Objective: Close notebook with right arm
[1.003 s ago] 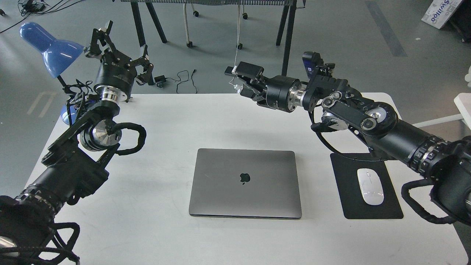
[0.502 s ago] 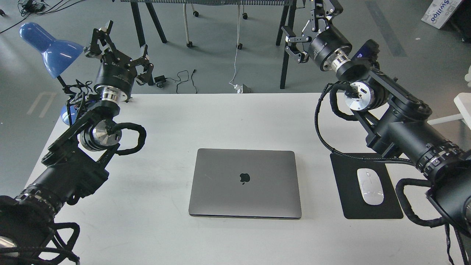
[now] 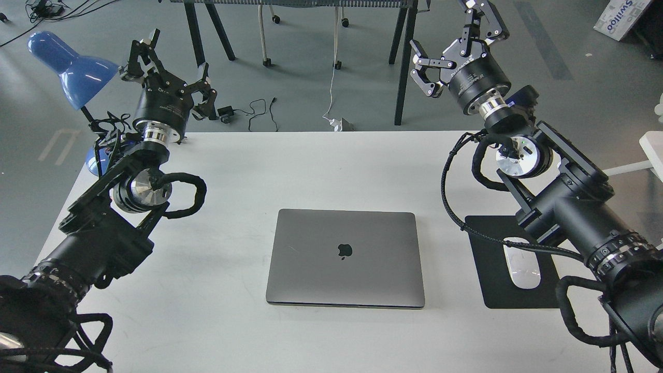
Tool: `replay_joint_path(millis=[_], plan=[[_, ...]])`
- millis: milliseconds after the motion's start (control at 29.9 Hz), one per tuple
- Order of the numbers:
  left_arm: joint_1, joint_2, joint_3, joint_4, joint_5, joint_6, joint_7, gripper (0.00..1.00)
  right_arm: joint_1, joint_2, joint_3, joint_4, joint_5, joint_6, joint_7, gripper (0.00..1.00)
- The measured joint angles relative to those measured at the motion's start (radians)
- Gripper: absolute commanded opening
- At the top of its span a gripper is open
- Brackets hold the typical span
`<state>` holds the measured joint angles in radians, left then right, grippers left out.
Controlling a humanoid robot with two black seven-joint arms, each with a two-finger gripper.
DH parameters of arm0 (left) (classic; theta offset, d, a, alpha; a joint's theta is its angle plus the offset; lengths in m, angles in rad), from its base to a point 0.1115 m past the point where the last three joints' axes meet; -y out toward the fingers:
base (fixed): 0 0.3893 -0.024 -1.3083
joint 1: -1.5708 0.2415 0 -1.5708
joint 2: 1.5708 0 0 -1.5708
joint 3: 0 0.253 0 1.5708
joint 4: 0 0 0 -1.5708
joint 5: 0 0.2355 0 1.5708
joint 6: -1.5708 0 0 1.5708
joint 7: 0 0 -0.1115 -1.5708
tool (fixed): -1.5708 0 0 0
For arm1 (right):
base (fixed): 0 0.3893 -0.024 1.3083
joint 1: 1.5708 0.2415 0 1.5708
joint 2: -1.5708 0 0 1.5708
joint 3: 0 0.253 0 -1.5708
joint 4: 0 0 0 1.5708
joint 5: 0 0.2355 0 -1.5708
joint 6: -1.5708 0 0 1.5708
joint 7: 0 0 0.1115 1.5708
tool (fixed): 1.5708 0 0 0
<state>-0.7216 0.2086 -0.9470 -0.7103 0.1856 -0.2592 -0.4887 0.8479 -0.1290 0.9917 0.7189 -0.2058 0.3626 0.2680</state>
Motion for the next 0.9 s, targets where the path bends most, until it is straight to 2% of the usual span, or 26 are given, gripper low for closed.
replay_joint_path(millis=[334, 903], plan=[[0.0, 0.0, 0.0, 0.0, 0.0, 0.001, 0.0, 1.0, -0.051, 0.008, 0.144, 0.0, 0.015, -0.005, 0.002, 1.0], [0.0, 0.0, -0.001, 0.0, 0.0, 0.0, 0.0, 1.0, -0.056, 0.037, 0.134, -0.005, 0.016, -0.036, 0.002, 1.0]])
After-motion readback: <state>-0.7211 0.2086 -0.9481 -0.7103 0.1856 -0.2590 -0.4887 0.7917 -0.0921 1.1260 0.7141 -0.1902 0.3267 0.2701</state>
